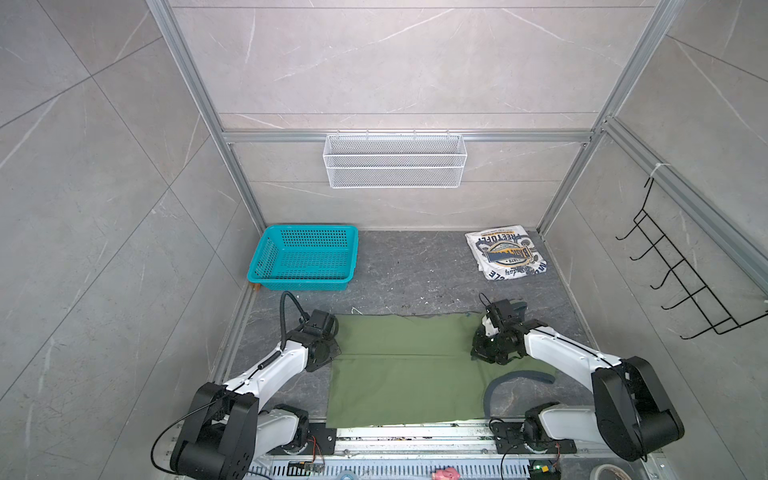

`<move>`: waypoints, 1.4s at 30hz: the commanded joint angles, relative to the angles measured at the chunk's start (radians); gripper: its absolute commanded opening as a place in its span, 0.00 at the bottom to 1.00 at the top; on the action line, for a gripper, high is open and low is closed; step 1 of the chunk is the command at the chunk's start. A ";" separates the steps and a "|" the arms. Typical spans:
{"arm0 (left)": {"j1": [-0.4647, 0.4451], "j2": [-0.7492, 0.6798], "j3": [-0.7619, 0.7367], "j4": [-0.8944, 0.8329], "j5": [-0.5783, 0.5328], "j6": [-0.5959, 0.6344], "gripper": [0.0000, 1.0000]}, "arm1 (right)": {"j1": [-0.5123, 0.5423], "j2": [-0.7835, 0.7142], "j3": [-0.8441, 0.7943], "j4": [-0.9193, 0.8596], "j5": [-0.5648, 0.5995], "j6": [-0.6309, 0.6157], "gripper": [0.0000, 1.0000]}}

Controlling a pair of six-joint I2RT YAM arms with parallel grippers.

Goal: Fold and stack the tank tops

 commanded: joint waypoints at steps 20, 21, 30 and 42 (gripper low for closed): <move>0.002 -0.142 0.004 -0.014 0.046 -0.017 0.00 | 0.003 -0.026 0.076 -0.093 0.112 -0.003 0.14; 0.001 -0.125 -0.002 -0.005 0.061 -0.015 0.00 | 0.002 -0.021 0.073 -0.093 0.115 -0.001 0.14; 0.001 -0.070 0.008 0.002 0.068 0.003 0.00 | 0.003 0.009 0.082 -0.079 0.104 -0.007 0.16; 0.011 0.150 0.528 -0.145 -0.022 0.152 0.00 | -0.024 0.154 0.571 -0.267 0.174 -0.096 0.14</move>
